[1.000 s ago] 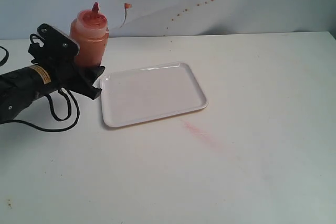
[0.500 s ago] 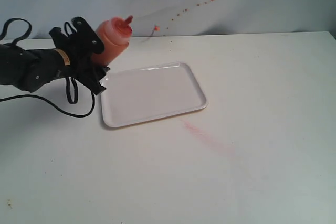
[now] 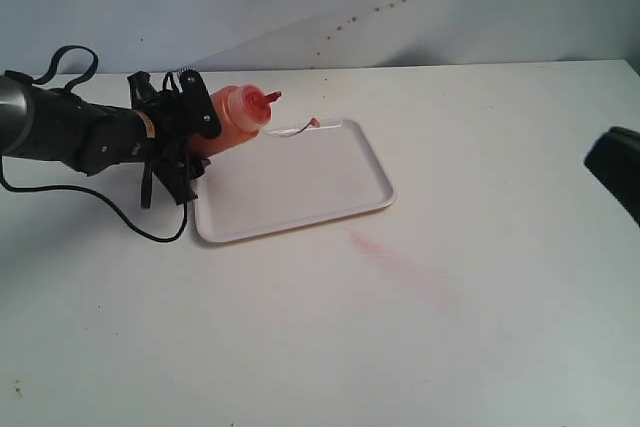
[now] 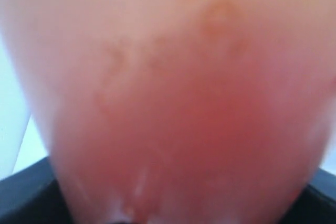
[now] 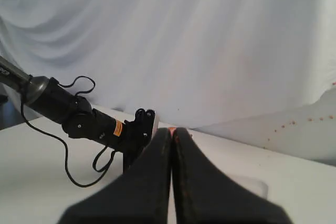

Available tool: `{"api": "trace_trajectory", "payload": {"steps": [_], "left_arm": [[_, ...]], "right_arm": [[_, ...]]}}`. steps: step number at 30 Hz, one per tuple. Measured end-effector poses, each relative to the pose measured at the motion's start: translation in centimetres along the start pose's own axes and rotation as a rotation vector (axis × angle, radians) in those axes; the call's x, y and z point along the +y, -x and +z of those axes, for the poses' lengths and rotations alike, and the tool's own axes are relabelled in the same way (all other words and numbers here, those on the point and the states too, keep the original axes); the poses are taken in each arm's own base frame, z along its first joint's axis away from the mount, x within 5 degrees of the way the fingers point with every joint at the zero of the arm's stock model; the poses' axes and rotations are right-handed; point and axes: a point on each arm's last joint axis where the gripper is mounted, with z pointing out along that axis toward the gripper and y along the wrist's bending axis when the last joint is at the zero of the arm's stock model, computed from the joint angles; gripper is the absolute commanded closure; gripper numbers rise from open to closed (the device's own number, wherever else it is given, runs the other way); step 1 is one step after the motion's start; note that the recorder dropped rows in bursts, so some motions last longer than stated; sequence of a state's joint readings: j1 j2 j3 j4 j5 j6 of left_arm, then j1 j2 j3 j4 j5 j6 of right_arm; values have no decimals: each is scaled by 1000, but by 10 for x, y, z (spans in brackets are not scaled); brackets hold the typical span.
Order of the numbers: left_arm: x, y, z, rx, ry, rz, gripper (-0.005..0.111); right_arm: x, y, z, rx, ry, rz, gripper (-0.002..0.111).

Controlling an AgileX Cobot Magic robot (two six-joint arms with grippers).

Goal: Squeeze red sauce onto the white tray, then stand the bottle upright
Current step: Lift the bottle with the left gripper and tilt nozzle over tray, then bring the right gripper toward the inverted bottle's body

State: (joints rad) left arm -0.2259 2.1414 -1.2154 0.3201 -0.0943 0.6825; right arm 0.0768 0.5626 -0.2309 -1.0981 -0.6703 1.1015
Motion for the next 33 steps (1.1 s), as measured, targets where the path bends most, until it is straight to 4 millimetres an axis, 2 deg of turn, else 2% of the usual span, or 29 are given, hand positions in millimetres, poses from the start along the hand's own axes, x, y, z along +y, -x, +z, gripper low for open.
{"api": "trace_trajectory", "payload": {"steps": [9,16,20,23,30,33], "left_arm": [[1,1,0,-8,8,143,107],[8,10,-1,-95,102,270,107],[18,21,-4,-187,249,420,107],[32,26,-10,-208,430,471,107],[61,29,-30,-87,851,649,107],[67,32,-38,15,986,862,107]], "right_arm": [[-43,4,67,178,-3,99,108],[-74,-1,125,214,85,170,108],[-91,-2,159,188,156,196,108],[-104,-4,182,194,186,170,108],[-128,-8,227,206,233,98,108],[-130,-14,261,191,279,81,108]]}}
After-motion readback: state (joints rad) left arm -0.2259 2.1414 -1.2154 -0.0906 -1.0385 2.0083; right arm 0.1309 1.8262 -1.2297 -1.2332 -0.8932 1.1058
